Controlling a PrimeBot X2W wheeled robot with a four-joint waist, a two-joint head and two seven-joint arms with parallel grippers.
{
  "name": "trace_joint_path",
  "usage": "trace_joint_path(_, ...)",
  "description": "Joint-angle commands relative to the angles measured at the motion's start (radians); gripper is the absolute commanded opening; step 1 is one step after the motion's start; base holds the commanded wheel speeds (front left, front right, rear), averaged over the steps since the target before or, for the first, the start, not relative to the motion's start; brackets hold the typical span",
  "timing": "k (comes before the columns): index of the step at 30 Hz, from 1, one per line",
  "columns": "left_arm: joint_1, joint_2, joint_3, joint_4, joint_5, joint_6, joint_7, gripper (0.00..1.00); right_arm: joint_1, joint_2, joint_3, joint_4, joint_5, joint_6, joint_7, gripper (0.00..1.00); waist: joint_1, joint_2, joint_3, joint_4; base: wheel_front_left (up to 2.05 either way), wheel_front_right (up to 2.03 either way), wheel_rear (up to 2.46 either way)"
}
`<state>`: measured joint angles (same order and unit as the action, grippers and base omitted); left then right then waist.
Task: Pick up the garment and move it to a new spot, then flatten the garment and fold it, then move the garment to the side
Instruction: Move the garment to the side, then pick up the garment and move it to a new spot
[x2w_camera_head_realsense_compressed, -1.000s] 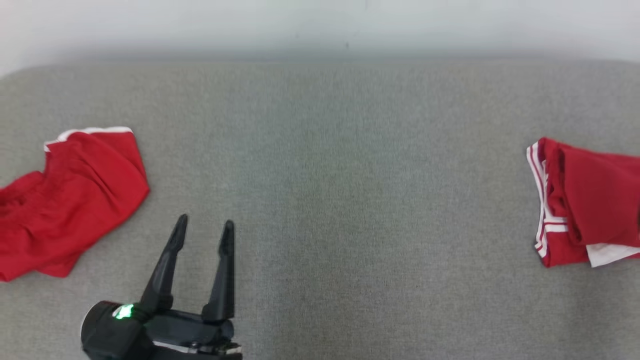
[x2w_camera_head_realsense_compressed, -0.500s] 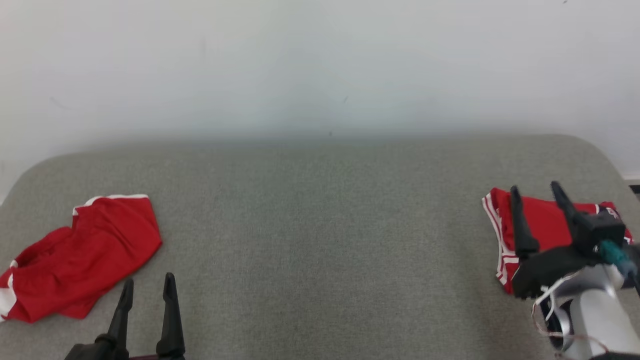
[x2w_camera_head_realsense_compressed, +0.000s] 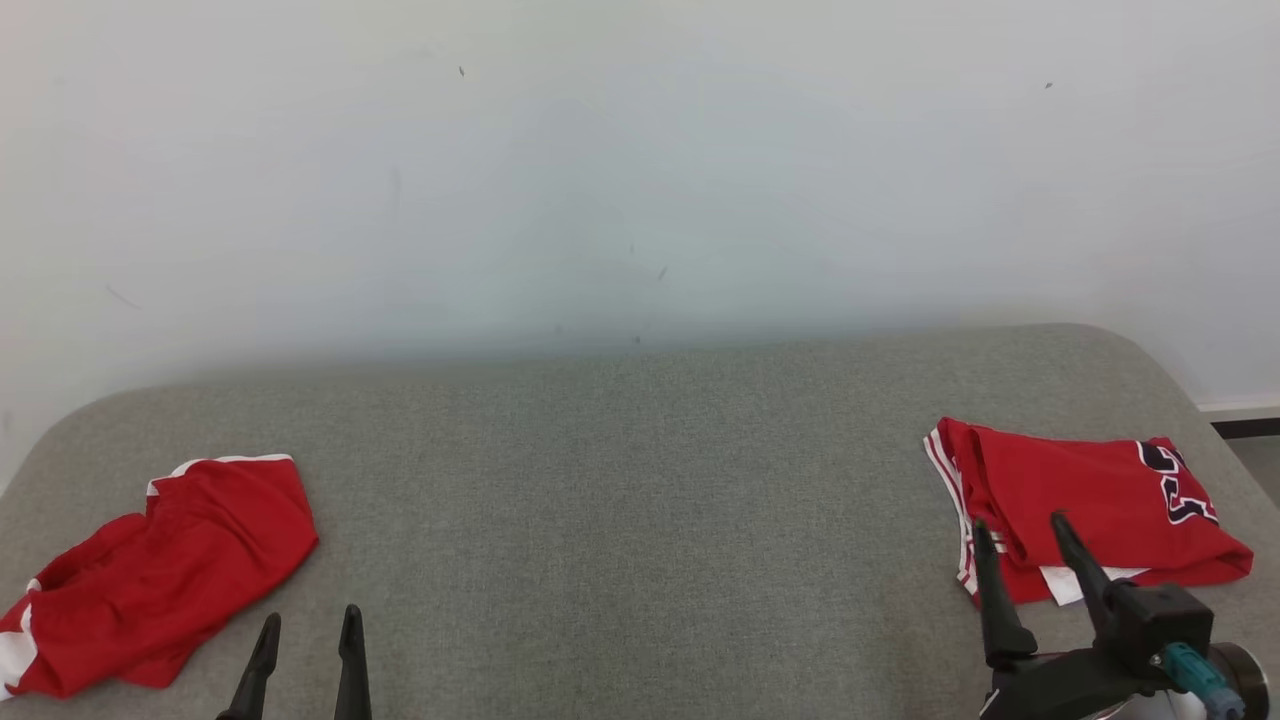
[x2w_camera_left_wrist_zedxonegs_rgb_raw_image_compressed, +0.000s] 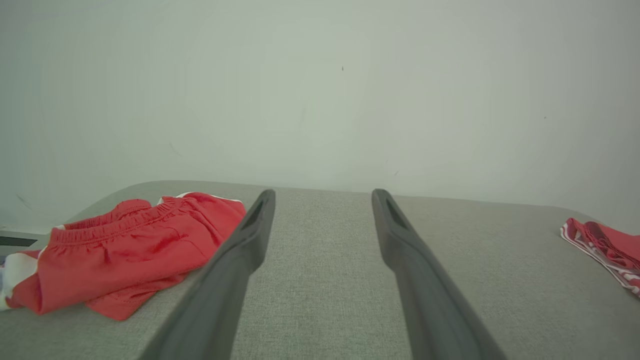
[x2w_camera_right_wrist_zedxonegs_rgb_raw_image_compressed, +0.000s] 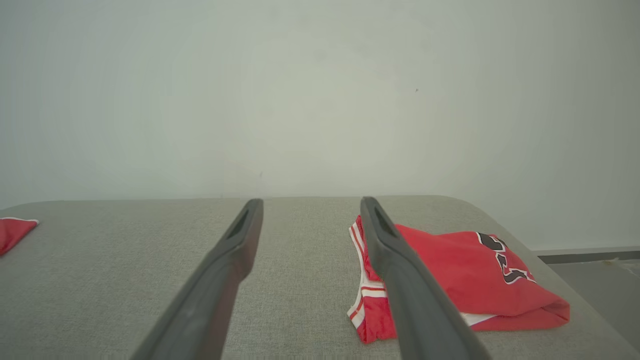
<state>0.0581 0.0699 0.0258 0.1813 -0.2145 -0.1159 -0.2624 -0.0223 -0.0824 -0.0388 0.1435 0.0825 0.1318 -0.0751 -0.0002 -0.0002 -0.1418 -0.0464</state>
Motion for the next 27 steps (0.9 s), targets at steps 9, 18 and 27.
trace_joint_path(9, -0.020, 0.007, 0.017, 0.025, 0.017, -0.014, -0.002, 1.00, 0.025, 0.024, 0.012, -0.011, -0.009, -0.002, 0.010, 1.00, 0.0002, 0.0002, 0.004, 0.003, 0.00, 0.00, 0.00)
trace_joint_path(18, -0.041, 0.014, 0.021, 0.029, 0.026, -0.014, -0.002, 1.00, 0.021, 0.028, 0.019, -0.023, -0.018, -0.002, 0.024, 1.00, 0.0002, 0.0002, 0.009, 0.061, 0.00, 0.00, 0.00)
trace_joint_path(27, -0.056, 0.036, 0.010, 0.040, 0.032, -0.014, -0.002, 1.00, 0.023, 0.032, 0.045, -0.013, 0.015, -0.002, 0.002, 1.00, 0.0002, 0.0002, 0.018, 0.234, 0.00, 0.00, 0.00)
